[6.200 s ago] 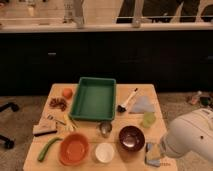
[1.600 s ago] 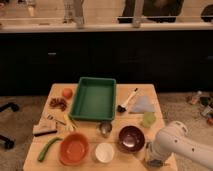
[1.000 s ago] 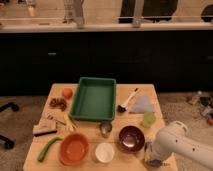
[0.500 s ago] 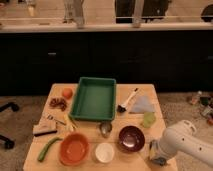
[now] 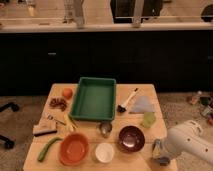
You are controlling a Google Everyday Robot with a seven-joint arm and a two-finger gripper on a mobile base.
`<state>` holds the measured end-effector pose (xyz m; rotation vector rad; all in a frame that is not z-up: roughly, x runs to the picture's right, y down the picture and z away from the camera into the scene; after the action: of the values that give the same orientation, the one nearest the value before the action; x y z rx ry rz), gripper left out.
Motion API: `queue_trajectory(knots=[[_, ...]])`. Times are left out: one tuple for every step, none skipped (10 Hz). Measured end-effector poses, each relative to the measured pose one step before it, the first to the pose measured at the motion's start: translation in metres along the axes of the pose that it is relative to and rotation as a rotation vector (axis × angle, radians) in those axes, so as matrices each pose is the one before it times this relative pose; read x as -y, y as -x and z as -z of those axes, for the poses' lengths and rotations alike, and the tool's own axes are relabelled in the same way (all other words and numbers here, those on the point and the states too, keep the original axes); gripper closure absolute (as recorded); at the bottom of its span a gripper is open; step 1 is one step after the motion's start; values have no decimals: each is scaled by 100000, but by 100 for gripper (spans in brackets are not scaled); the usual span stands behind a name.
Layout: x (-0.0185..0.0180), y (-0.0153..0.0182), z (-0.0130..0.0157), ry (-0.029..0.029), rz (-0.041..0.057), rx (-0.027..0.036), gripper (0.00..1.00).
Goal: Place sponge in paper cup
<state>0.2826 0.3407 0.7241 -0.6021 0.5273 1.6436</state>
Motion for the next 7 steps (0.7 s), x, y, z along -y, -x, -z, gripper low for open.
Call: queue_trajectory(knots=[[15,-259,1207,289,307,1086,87],[-135,-130,1037,367,526,1093,87],[-110,-319,1212,253,459,843,87],[-64,-361,1379,138,454,1036,87],[31,-317,1036,-43,392,862,87],[-146,-106,785,98,890,896,87],[-332,-43,762,434,1237,810,87]])
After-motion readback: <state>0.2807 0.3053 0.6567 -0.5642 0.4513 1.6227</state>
